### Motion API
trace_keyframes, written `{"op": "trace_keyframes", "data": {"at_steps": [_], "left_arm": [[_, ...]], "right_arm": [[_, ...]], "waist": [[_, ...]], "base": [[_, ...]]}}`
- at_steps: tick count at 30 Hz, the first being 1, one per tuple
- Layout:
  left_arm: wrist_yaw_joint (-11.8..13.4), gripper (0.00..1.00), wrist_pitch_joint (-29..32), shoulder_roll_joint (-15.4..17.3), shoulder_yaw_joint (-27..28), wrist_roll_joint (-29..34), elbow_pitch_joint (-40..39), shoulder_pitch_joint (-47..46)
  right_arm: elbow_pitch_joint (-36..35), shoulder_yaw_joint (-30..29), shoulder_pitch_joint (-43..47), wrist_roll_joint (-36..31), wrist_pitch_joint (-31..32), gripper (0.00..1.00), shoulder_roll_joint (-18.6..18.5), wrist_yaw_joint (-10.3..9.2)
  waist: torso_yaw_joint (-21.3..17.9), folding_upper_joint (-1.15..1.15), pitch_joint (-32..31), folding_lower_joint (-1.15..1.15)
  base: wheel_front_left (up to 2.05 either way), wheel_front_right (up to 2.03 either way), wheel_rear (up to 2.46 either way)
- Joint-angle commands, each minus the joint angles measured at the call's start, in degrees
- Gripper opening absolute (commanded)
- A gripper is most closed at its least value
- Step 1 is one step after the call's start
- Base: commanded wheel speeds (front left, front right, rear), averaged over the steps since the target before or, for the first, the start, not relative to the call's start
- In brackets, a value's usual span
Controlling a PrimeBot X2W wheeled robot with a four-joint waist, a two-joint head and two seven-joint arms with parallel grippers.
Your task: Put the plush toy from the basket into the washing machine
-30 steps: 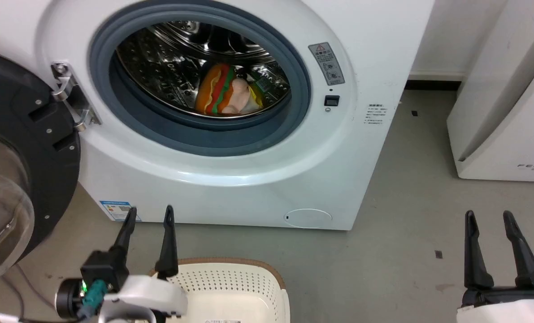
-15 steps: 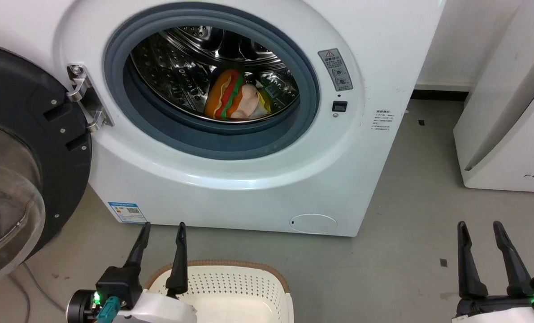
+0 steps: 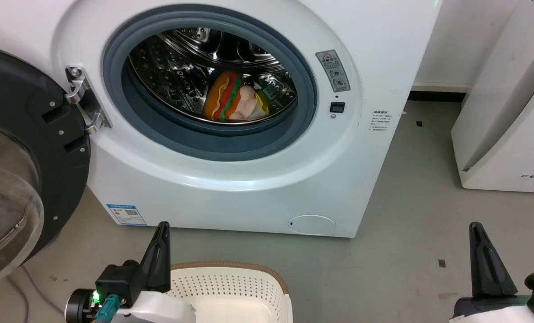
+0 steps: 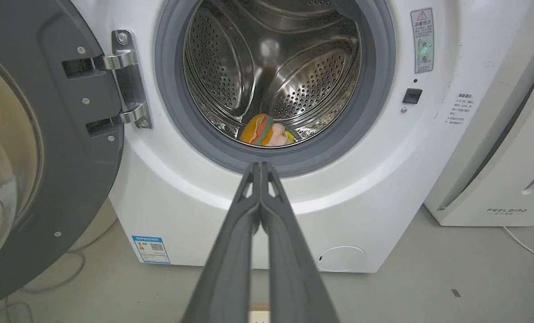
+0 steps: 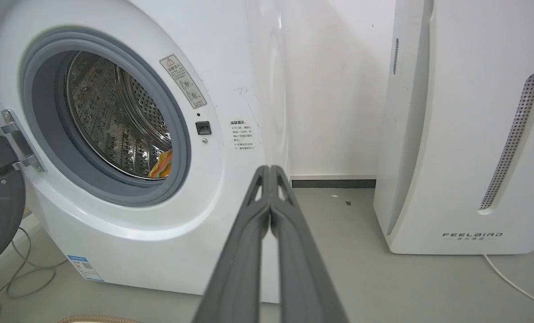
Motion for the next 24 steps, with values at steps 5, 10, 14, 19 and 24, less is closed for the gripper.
{"op": "trace_keyframes", "data": {"at_steps": [5,10,14,19,24], "left_arm": [[-0.6,0.0,0.8,-0.6,0.8,1.2,-0.6,0.1],[-0.8,0.0,1.3,-0.9,1.2,1.8,-0.8,0.2],[-1.0,0.0,1.8,-1.1,1.5,2.3,-1.0,0.2],[-1.3,0.0,2.4,-1.4,2.0,2.8,-1.3,0.3],[-1.5,0.0,3.0,-1.6,2.4,3.4,-1.6,0.3]], "right_arm": [[0.3,0.3,-0.7,-0.5,0.8,0.0,0.0,-0.01],[0.4,0.6,-0.9,-0.9,1.4,0.0,0.0,-0.01],[0.5,0.7,-1.0,-1.2,1.9,0.0,0.0,-0.01],[0.6,1.0,-1.3,-1.6,2.4,0.0,0.0,-0.01],[0.7,1.2,-1.5,-2.0,3.0,0.0,0.0,-0.01]], "waist": [[-0.2,0.0,-0.2,0.01],[-0.4,0.0,-0.3,0.01],[-0.5,0.0,-0.4,0.01],[-0.7,0.0,-0.6,0.01],[-0.9,0.0,-0.7,0.01]], "base": [[0.0,0.0,0.0],[0.0,0.0,0.0],[0.0,0.0,0.0],[0.0,0.0,0.0],[0.0,0.0,0.0]]}}
